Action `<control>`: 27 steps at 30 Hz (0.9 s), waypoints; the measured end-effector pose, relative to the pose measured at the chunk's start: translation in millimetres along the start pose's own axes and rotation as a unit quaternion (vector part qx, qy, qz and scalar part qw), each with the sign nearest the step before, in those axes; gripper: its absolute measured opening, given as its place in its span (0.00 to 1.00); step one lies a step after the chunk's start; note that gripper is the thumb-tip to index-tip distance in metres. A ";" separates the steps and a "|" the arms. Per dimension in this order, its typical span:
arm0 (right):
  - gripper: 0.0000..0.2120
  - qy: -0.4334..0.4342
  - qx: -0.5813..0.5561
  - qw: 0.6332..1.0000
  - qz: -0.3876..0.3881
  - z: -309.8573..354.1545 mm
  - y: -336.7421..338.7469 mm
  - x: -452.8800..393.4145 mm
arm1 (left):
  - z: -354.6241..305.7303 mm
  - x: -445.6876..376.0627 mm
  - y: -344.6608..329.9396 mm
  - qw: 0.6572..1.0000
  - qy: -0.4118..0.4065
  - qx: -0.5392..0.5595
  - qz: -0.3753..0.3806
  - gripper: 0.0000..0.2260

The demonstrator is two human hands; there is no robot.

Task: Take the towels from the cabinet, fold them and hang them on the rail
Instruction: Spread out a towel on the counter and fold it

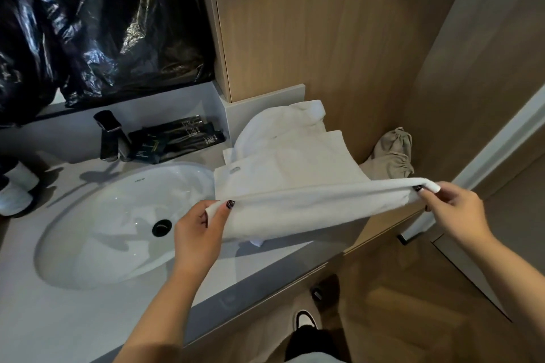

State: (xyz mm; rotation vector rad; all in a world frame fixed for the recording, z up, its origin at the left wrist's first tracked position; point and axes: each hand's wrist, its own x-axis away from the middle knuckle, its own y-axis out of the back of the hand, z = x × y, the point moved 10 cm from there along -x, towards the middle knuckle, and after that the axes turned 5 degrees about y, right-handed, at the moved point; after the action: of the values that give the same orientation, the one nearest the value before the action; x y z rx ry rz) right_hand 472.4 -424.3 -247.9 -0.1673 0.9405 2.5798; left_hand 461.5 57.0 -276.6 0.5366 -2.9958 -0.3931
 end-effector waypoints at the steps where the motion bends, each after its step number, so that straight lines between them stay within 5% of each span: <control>1: 0.04 -0.007 -0.002 1.000 -0.001 -1.2 -3.7 -4.4 | 1.5 -7.4 -1.1 1.000 0.004 0.000 0.005 0.04; 20: 0.16 0.009 -0.063 0.996 0.061 19.8 -130.0 -150.5 | 48.9 -140.5 -18.4 0.989 0.109 -0.069 -0.073 0.08; 27: 0.14 -0.087 -0.180 0.978 0.067 -11.1 -173.4 -171.2 | 96.1 -152.8 -33.7 0.962 0.252 0.033 -0.103 0.17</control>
State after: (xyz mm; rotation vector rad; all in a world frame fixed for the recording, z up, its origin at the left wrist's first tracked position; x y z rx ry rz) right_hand 698.1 -364.3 -318.3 0.0265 0.4303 2.8145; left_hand 604.6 102.8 -382.1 0.8174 -2.4755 -0.1370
